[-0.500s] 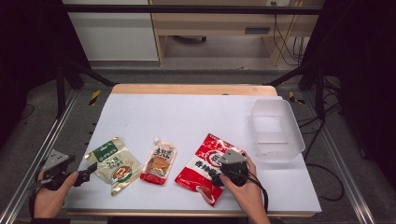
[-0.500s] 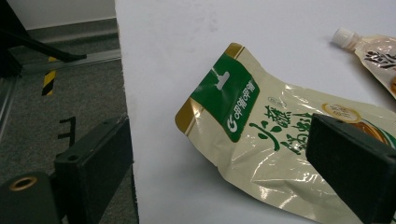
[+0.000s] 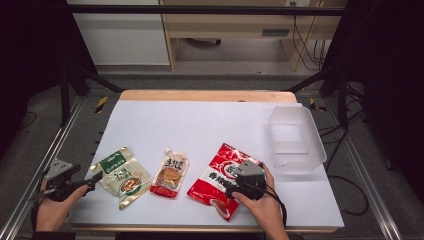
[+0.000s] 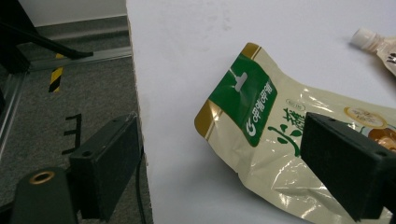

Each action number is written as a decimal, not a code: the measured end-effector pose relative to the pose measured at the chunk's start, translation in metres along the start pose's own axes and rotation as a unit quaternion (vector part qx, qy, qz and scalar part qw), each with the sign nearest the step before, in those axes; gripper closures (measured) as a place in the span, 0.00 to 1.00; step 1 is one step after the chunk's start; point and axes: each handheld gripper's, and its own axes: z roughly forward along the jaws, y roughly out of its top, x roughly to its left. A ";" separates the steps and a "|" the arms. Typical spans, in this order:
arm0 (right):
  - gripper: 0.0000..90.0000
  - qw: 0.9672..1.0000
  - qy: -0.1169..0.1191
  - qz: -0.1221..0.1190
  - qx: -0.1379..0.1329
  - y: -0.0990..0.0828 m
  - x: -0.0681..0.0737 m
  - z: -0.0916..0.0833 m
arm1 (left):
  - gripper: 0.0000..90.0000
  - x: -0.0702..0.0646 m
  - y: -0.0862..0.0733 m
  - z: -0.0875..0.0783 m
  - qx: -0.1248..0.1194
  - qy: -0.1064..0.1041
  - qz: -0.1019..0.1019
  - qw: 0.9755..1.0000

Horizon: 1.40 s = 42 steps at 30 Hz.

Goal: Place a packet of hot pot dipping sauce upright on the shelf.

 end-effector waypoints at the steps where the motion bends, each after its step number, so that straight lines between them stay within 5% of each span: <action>1: 0.10 1.000 0.000 0.000 0.000 0.000 0.000 0.000 | 0.15 0.000 0.000 0.000 0.000 0.000 0.000 1.000; 13: 0.11 1.000 -0.002 -0.009 0.016 0.001 0.003 0.004 | 0.26 0.007 0.001 0.017 0.032 -0.030 -0.003 0.999; 26: 0.12 1.000 -0.002 -0.007 0.015 0.001 0.002 0.003 | 0.39 -0.001 -0.001 0.024 0.061 -0.052 0.008 0.997; 31: 0.13 1.000 -0.002 -0.005 0.016 0.001 0.000 0.003 | 0.52 -0.006 0.001 0.024 0.063 -0.072 0.009 0.995; 42: 0.13 1.000 -0.004 -0.012 0.017 0.002 0.001 0.003 | 0.84 -0.007 0.000 0.021 0.078 -0.078 0.023 0.994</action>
